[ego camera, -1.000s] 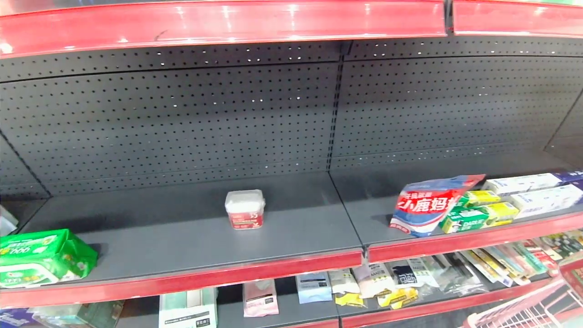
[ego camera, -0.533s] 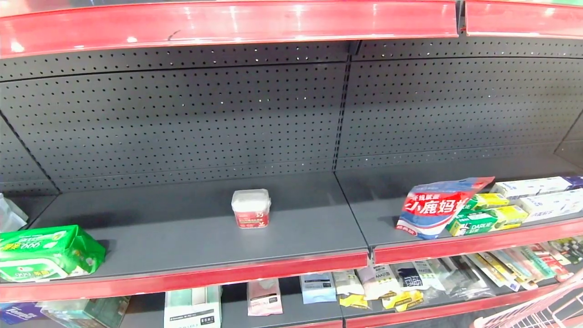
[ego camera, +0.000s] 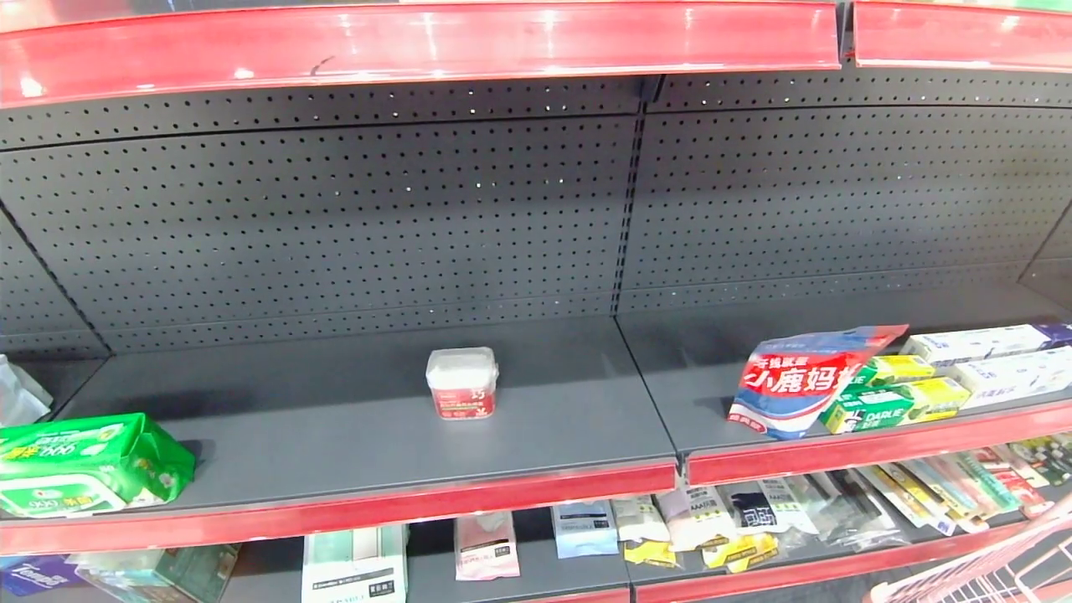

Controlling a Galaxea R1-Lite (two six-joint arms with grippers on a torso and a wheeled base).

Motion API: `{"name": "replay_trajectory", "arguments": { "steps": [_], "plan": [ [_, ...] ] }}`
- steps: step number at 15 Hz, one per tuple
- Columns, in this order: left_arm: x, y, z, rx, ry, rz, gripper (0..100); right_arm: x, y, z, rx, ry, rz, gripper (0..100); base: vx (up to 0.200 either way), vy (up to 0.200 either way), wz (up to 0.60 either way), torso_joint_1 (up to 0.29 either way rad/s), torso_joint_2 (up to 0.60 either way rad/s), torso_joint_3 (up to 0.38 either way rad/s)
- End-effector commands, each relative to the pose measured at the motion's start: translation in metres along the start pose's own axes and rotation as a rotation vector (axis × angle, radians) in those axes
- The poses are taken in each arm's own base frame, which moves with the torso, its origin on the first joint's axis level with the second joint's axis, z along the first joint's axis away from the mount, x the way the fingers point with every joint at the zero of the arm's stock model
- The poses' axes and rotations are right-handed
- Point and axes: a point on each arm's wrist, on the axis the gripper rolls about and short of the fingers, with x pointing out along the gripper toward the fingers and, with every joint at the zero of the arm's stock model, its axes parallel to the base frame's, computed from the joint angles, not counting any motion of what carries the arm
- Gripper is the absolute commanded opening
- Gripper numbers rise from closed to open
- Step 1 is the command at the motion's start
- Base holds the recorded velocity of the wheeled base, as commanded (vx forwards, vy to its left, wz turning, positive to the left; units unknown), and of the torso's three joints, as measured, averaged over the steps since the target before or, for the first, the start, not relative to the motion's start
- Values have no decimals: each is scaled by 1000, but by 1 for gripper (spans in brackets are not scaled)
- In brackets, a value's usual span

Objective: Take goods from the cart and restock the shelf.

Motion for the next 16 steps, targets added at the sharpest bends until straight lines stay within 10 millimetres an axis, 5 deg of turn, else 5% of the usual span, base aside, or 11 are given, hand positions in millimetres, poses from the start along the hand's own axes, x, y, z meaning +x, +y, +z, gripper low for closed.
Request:
{"name": "replay_trajectory", "arguments": {
  "steps": [1, 6, 8, 13, 16],
  "plan": [
    [40, 3, 76, -123, 99, 39, 100, -2, 2, -8, 34, -23, -4, 0, 0, 0, 0, 0, 0, 0],
    [96, 7, 73, 42, 328, 121, 100, -1, 1, -8, 113, -28, -32, 0, 0, 0, 0, 0, 0, 0],
    [143, 6, 69, 129, 370, -34, 100, 0, 2, -10, 116, -19, -29, 0, 0, 0, 0, 0, 0, 0],
    [254, 7, 26, 371, 449, -534, 100, 4, 4, -18, 111, 18, -25, 0, 0, 0, 0, 0, 0, 0],
    [326, -9, 25, 386, 351, -718, 100, 4, 4, -18, 109, 21, -39, 0, 0, 0, 0, 0, 0, 0]
  ]
}}
